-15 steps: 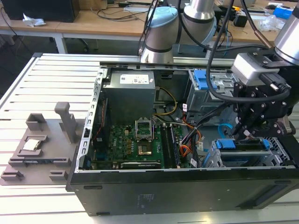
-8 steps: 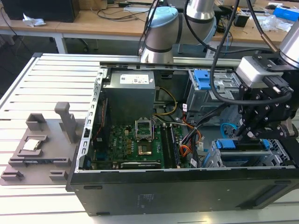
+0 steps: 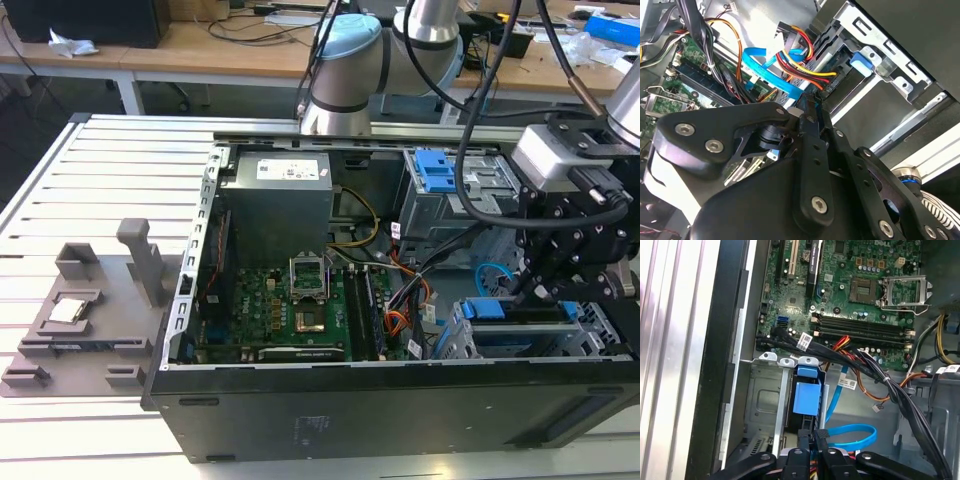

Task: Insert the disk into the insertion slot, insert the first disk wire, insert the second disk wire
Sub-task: 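Insert the second disk wire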

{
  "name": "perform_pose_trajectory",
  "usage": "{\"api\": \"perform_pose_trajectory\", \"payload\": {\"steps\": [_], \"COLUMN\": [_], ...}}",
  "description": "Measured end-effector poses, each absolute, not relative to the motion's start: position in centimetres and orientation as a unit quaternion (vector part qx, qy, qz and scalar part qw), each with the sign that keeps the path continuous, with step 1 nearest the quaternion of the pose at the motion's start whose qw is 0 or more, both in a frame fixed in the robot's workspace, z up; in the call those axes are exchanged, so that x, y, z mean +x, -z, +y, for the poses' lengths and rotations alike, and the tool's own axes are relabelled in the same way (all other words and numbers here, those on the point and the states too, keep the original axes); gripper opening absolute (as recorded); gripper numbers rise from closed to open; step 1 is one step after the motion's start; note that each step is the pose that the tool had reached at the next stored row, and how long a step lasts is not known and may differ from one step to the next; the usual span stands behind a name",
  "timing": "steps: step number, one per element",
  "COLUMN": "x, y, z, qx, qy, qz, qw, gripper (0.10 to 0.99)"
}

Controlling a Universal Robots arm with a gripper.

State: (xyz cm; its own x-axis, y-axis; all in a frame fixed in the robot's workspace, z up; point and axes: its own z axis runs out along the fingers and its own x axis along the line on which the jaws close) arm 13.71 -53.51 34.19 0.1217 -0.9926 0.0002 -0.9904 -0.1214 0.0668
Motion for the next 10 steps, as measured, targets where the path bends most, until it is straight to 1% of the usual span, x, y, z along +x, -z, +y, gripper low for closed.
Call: {"api": "perform_pose_trajectory", "payload": {"steps": [8, 10], "x": [13.71, 13.71], "y": [-33.73, -34.25], "z": [-53.8, -53.81], "qx": [0.748, 0.748], "qy": [0.022, 0.022], "qz": [-0.663, -0.663], "qw": [0.025, 0.025], "gripper": [0.165, 0.165]}}
